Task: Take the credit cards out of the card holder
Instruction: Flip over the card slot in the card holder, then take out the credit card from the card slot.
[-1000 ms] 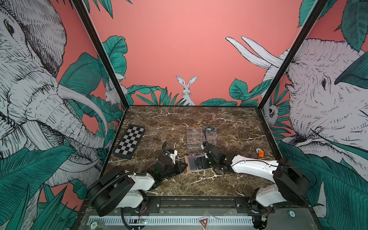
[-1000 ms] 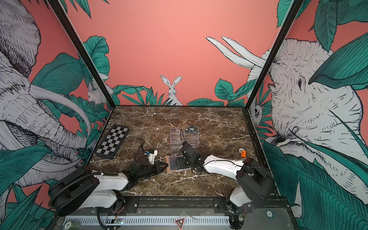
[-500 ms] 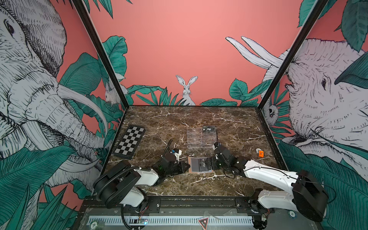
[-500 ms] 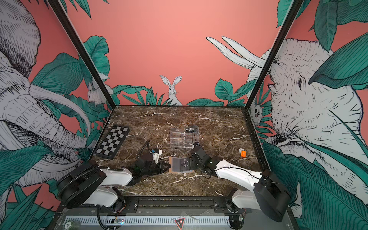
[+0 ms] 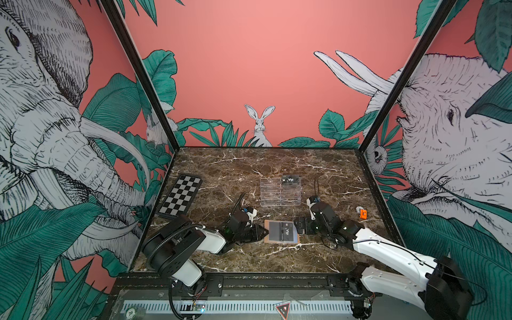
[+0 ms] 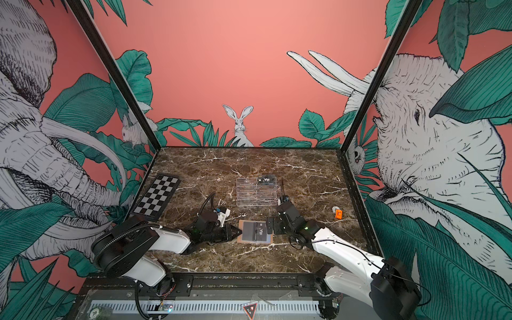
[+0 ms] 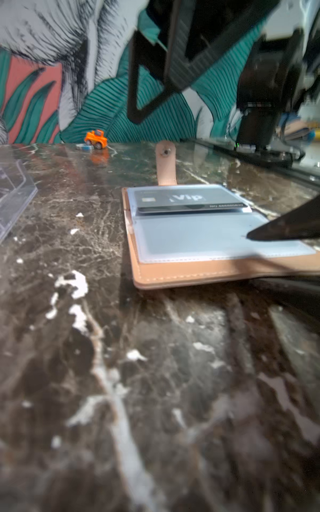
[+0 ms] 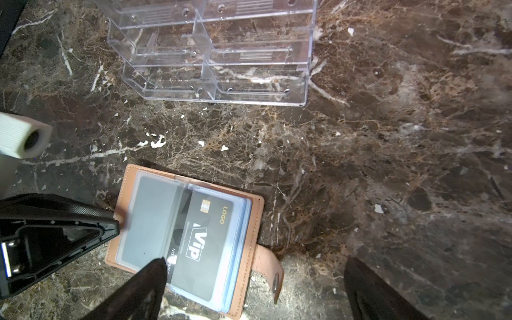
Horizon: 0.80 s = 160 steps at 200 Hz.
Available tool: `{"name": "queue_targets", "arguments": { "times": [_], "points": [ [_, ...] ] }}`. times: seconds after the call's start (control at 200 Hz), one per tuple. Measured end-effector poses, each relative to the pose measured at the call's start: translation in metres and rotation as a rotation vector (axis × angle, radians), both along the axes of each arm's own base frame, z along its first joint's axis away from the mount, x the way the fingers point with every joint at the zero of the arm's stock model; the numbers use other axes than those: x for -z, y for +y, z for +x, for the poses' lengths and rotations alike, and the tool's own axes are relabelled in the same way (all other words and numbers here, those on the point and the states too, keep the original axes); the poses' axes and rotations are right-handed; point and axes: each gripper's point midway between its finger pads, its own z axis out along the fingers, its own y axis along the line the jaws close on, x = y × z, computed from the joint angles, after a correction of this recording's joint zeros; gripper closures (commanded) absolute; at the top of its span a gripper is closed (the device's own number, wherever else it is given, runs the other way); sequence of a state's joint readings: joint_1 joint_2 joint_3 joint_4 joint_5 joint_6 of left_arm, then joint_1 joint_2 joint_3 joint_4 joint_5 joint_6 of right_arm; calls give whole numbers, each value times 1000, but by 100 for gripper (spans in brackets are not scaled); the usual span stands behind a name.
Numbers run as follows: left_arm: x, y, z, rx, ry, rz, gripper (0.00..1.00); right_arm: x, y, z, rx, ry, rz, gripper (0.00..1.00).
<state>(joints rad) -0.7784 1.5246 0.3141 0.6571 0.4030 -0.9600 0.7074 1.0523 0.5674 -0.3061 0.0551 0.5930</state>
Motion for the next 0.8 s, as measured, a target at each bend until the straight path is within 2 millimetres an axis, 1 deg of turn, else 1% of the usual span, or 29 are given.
{"name": "queue_targets", "arguments": {
  "times": [0.105, 0.195, 0.255, 0.36, 0.53, 0.675, 0.8],
  "points": [
    [-8, 3, 2, -15, -16, 13, 41, -3, -3, 0, -3, -3, 5, 2],
    [-17, 12, 3, -46, -39, 41, 31, -5, -6, 0, -1, -4, 9, 2],
    [-25, 20, 5, -74, -65, 60, 27, -7, -7, 0, -2, -6, 18, 2],
    [-41, 33, 8, -117, -111, 84, 23, -12, -8, 0, -2, -11, 40, 4],
    [-60, 48, 13, -168, -170, 137, 19, -22, -9, 1, -4, -17, 91, 11],
    [-86, 53, 18, -173, -250, 141, 16, -27, -8, 1, -7, -10, 138, 18],
    [-114, 54, 23, -172, -352, 122, 10, -29, -6, 3, -6, -7, 173, 22]
  ]
}}
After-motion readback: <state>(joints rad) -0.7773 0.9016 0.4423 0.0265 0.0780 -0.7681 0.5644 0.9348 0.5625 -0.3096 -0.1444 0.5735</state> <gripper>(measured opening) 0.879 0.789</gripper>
